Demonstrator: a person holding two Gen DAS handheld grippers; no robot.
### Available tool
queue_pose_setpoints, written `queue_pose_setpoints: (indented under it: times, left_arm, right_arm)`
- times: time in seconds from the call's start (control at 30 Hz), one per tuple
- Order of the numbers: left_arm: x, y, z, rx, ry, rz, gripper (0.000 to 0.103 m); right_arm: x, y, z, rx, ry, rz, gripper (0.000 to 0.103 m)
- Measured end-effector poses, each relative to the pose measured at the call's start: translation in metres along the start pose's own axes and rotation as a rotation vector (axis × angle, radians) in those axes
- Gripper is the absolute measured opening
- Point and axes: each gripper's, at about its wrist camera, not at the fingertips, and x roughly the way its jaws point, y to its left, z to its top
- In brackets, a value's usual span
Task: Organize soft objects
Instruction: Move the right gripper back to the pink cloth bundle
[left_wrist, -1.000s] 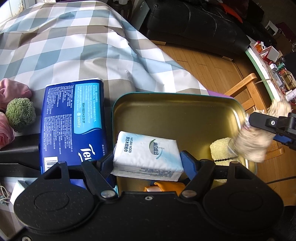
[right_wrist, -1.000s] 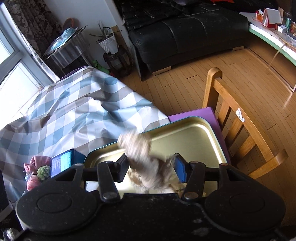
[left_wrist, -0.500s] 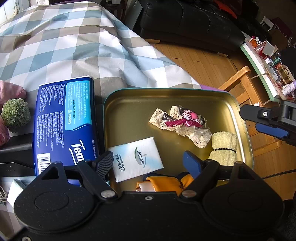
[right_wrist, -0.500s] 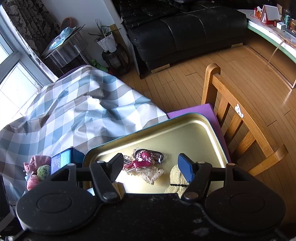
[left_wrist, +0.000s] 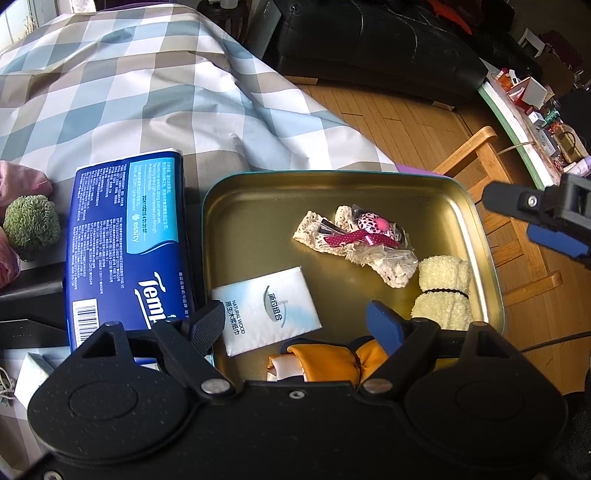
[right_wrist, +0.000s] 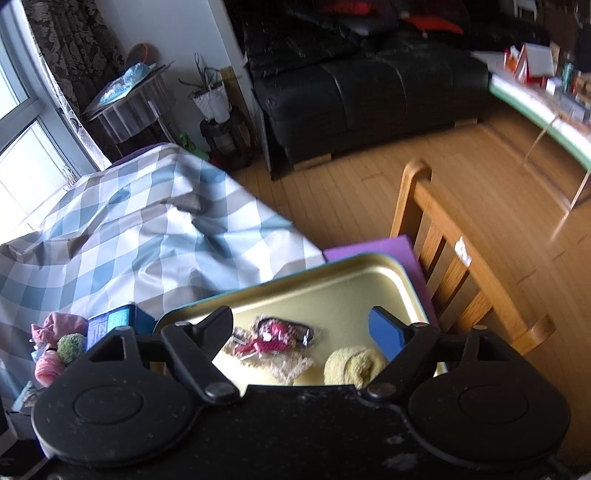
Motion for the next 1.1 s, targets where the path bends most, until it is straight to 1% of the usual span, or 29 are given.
queue_pose_setpoints:
  times: [0.1, 0.17, 0.4, 0.67, 0.83, 0.97, 1.1]
  left_arm:
    - [-0.003, -0.002, -0.001, 0.005, -0.009, 0.008, 0.08]
    - [-0.006, -0.002, -0.001, 0.006, -0.014, 0.007, 0.08]
    - [-0.022, -0.002, -0.006, 0.011, -0.043, 0.01, 0.083]
    - [-0.045, 0.006, -0.016, 0.023, -0.073, 0.034, 0.084]
    - [-0.059, 0.025, -0.031, 0.012, -0.074, 0.043, 0.085]
    - [-0.068, 0.047, -0.045, 0.002, -0.073, 0.097, 0.085]
    - [-0.078, 0.079, -0.053, -0.034, -0.07, 0.147, 0.085]
  right_arm:
    - [-0.004, 0.004, 0.001, -0.027, -0.044, -0.016, 0.088]
    - [-0.005, 0.005, 0.002, -0.031, -0.054, -0.015, 0.088]
    - [-0.006, 0.009, 0.003, -0.04, -0.074, -0.029, 0.089]
    - [-0.003, 0.018, 0.001, -0.069, -0.074, -0.042, 0.09]
    - [-0.002, 0.025, -0.002, -0.099, -0.066, -0.045, 0.091]
    - [-0.001, 0.037, -0.007, -0.142, -0.067, -0.04, 0.091]
    - [-0.004, 0.056, -0.015, -0.199, -0.083, -0.021, 0.091]
